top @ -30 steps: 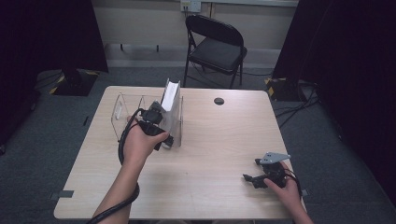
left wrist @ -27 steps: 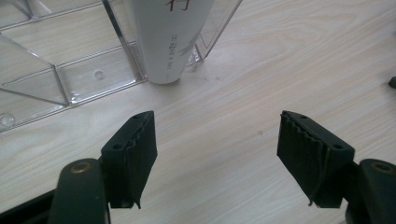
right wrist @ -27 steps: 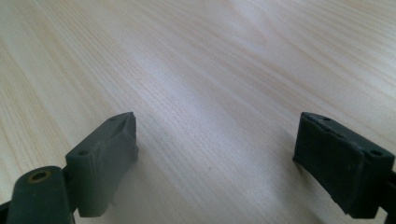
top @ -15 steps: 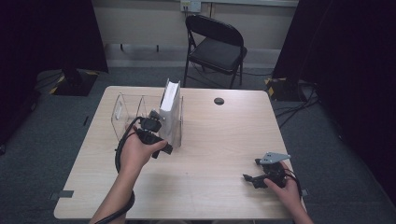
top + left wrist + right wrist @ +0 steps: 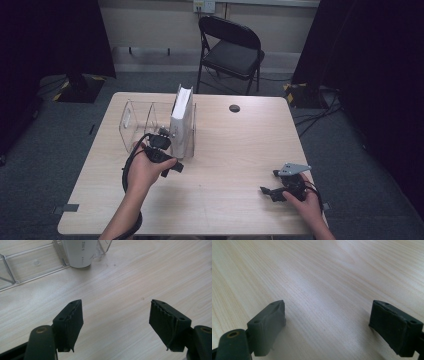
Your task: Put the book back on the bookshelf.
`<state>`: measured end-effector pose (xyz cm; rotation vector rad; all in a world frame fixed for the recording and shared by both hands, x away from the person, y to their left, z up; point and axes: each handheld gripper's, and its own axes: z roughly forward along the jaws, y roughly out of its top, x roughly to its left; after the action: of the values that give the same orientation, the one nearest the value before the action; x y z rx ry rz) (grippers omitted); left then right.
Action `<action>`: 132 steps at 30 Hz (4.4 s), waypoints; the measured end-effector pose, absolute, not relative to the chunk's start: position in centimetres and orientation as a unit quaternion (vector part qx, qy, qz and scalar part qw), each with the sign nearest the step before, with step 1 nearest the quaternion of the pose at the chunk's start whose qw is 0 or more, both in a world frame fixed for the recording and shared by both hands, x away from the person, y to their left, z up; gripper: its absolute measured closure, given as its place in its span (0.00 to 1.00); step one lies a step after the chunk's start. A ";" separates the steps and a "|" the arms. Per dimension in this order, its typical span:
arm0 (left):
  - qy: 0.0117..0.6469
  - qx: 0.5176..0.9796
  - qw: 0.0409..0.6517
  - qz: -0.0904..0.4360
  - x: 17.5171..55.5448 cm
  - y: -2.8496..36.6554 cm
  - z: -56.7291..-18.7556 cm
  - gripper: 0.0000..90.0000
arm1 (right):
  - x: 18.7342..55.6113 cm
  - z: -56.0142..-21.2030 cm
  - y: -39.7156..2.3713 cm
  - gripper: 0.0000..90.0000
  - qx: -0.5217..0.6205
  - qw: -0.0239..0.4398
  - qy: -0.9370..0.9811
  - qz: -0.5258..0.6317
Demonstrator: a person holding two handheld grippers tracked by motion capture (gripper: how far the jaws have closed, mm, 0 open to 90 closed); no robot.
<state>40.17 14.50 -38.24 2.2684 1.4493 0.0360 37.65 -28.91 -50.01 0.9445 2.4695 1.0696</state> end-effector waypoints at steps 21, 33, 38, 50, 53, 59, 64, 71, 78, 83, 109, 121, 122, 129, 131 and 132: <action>0.529 0.818 0.226 0.002 39.7 14.6 -40.7 0.26 | 37.6 -50.0 -28.9 0.14 0.328 0.144 0.857 0.371; 0.517 0.827 0.222 -0.003 39.5 14.9 -42.2 0.24 | 37.6 -50.0 -28.9 0.14 0.328 0.144 0.857 0.371; 0.520 0.824 0.225 -0.001 39.3 14.9 -42.9 0.23 | 37.6 -50.0 -28.9 0.14 0.328 0.144 0.857 0.371; 0.526 0.822 0.219 0.004 38.8 15.4 -44.3 0.22 | 37.6 -50.0 -28.9 0.14 0.328 0.144 0.857 0.371; 0.523 0.825 0.213 0.005 38.7 15.5 -44.8 0.22 | 37.6 -50.0 -28.9 0.14 0.328 0.145 0.857 0.371; 0.522 0.825 0.216 0.003 38.4 15.2 -45.6 0.20 | 37.6 -50.0 -28.9 0.14 0.328 0.144 0.857 0.371; 0.524 0.825 0.211 -0.001 38.4 15.3 -46.1 0.20 | 37.6 -50.0 -28.9 0.14 0.328 0.144 0.857 0.371; 0.515 0.833 0.204 0.011 38.1 15.3 -46.5 0.20 | 37.6 -50.0 -28.9 0.14 0.328 0.145 0.857 0.371; 0.498 0.840 0.212 0.026 37.5 14.9 -46.9 0.15 | 37.6 -50.0 -28.9 0.14 0.328 0.145 0.857 0.371; 0.481 0.849 0.212 0.049 36.9 14.6 -47.1 0.13 | 37.6 -50.0 -28.9 0.14 0.327 0.146 0.857 0.371; 0.442 0.857 0.238 0.116 35.0 14.0 -48.5 0.00 | 37.6 -50.0 -28.9 0.14 0.328 0.146 0.856 0.371; 0.439 0.849 0.265 0.128 34.4 14.4 -48.9 0.00 | 37.6 -50.0 -28.9 0.14 0.328 0.146 0.856 0.371; 0.437 0.848 0.272 0.129 34.3 14.5 -48.9 0.00 | 37.6 -50.0 -28.9 0.14 0.328 0.146 0.856 0.371; 0.434 0.842 0.286 0.142 33.9 14.7 -49.2 0.00 | 37.6 -50.0 -28.9 0.14 0.328 0.146 0.856 0.371; 0.433 0.842 0.291 0.139 33.9 14.8 -49.3 0.00 | 37.6 -50.0 -28.9 0.14 0.328 0.145 0.856 0.371; 0.431 0.842 0.292 0.143 33.8 14.9 -49.3 0.00 | 37.6 -50.0 -28.9 0.14 0.328 0.145 0.857 0.371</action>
<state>33.83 14.85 -49.27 2.2444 1.1483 0.3825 37.59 -28.90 -50.01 0.9436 2.4671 1.0698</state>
